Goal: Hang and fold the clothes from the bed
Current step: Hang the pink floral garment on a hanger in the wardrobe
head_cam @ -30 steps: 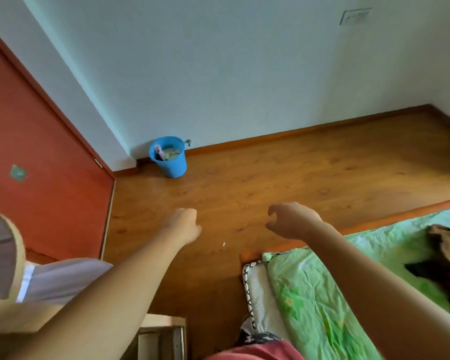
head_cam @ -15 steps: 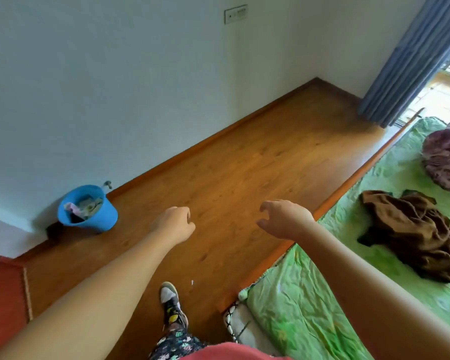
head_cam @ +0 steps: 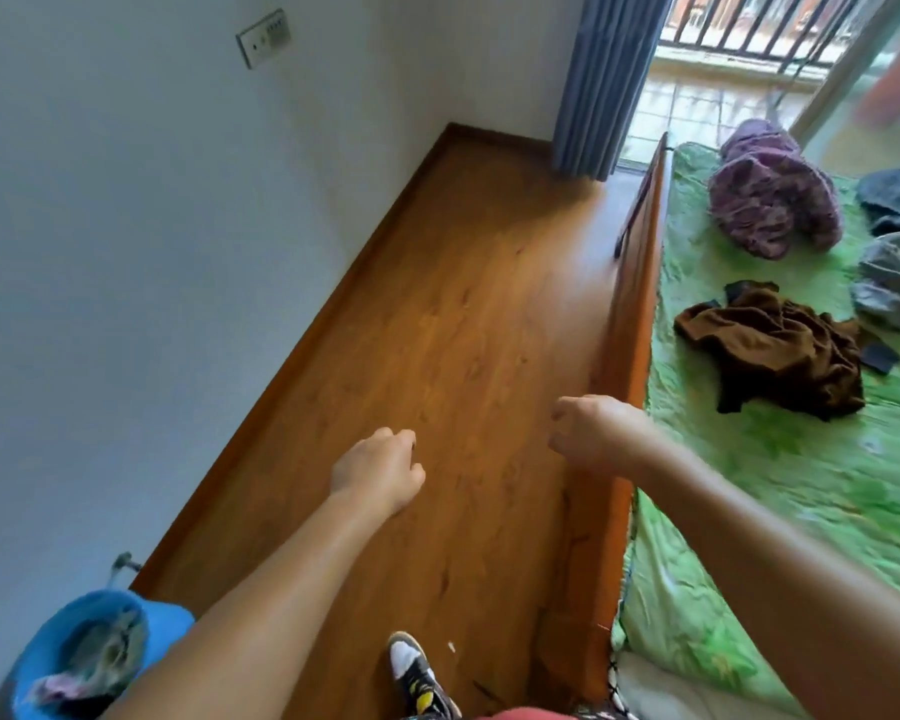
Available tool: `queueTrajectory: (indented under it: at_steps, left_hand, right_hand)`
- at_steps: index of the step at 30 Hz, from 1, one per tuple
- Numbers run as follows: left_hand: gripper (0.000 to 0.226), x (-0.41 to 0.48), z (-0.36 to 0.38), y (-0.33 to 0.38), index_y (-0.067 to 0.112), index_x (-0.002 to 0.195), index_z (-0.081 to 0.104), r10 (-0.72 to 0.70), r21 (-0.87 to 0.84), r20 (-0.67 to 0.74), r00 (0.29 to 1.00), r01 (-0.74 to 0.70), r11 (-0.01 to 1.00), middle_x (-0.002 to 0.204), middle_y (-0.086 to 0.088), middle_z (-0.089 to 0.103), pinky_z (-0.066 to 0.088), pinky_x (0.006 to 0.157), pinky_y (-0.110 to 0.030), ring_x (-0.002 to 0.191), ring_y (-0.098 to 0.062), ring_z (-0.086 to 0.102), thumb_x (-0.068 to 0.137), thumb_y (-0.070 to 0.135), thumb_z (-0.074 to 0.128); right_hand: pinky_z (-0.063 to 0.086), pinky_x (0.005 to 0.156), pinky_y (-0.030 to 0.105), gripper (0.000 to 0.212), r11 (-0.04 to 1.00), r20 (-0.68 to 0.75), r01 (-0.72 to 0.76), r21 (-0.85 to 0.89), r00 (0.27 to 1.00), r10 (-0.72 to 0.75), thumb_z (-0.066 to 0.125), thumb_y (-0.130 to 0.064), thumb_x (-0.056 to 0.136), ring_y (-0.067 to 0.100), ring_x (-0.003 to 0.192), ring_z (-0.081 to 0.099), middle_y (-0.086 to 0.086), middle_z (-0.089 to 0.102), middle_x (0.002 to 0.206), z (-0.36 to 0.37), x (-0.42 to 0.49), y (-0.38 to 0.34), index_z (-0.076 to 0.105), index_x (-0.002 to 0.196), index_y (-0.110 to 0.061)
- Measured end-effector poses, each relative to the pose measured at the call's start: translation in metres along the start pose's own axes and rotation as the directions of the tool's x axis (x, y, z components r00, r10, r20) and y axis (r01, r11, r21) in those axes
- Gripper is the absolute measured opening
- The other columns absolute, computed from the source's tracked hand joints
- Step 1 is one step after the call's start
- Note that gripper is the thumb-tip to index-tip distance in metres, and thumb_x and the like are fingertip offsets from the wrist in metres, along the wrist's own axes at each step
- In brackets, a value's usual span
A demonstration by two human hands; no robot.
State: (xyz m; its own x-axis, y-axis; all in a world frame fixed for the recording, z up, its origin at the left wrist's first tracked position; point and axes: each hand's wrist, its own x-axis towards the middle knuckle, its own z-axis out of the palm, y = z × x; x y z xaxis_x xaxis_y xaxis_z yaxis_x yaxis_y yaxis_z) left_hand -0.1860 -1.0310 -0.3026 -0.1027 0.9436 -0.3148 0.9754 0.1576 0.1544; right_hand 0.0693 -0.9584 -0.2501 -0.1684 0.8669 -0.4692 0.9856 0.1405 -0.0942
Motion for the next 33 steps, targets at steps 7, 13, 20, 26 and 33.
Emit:
queueTrajectory:
  at_steps: [7, 13, 20, 26, 33]
  left_hand:
    - [0.045, 0.079, -0.032, -0.009, 0.03, 0.142, 0.049, 0.125, -0.029, 0.008, 0.992, -0.125, 0.992, 0.138, 0.003, 0.055, 0.059, 0.083, -0.033, 0.109, -0.017, 0.063, 0.1, 0.044, 0.053]
    - [0.042, 0.147, -0.045, 0.034, 0.028, 0.138, 0.054, 0.267, 0.013, 0.036, 0.963, -0.267, 0.964, 0.132, 0.003, 0.059, 0.06, 0.082, -0.034, 0.104, -0.016, 0.063, 0.099, 0.043, 0.055]
    - [0.042, 0.274, -0.081, 0.108, 0.029, 0.138, 0.054, 0.321, 0.1, -0.002, 0.947, -0.319, 0.943, 0.133, 0.005, 0.059, 0.058, 0.081, -0.025, 0.105, -0.014, 0.065, 0.099, 0.043, 0.057]
    - [0.045, 0.397, -0.135, 0.177, 0.029, 0.139, 0.054, 0.265, 0.137, 0.011, 0.964, -0.264, 0.955, 0.136, 0.005, 0.059, 0.059, 0.085, -0.029, 0.114, -0.016, 0.063, 0.097, 0.046, 0.058]
    - [0.042, 0.513, -0.161, 0.266, 0.027, 0.134, 0.057, 0.334, 0.118, 0.029, 0.942, -0.335, 0.935, 0.129, 0.004, 0.062, 0.061, 0.078, -0.028, 0.101, -0.015, 0.066, 0.096, 0.045, 0.059]
  right_hand:
    - [0.048, 0.071, 0.029, 0.033, 0.992, -0.009, -0.097, 0.08, 0.995, 0.098, 0.052, -0.051, 0.096, 0.022, 0.096, 0.061, 0.0, 0.066, 0.113, -0.006, 0.024, 0.02, 0.059, 0.115, -0.026]
    - [0.052, 0.078, 0.034, 0.04, 0.958, -0.015, -0.212, 0.195, 0.976, 0.219, 0.052, -0.056, 0.096, 0.022, 0.104, 0.061, 0.001, 0.065, 0.118, -0.006, 0.055, 0.052, 0.057, 0.125, -0.029]
    - [0.055, 0.083, 0.037, 0.041, 0.943, -0.062, -0.216, 0.253, 0.969, 0.239, 0.051, -0.058, 0.094, 0.022, 0.107, 0.062, -0.001, 0.064, 0.12, -0.057, 0.171, 0.121, 0.058, 0.123, -0.03]
    - [0.055, 0.08, 0.037, 0.04, 0.947, -0.118, -0.183, 0.265, 0.968, 0.22, 0.051, -0.058, 0.095, 0.019, 0.101, 0.06, -0.004, 0.061, 0.115, -0.134, 0.267, 0.185, 0.055, 0.124, -0.031]
    - [0.053, 0.084, 0.04, 0.039, 0.918, -0.082, -0.261, 0.299, 0.951, 0.297, 0.049, -0.057, 0.092, 0.025, 0.107, 0.06, 0.001, 0.062, 0.117, -0.19, 0.34, 0.258, 0.056, 0.121, -0.031]
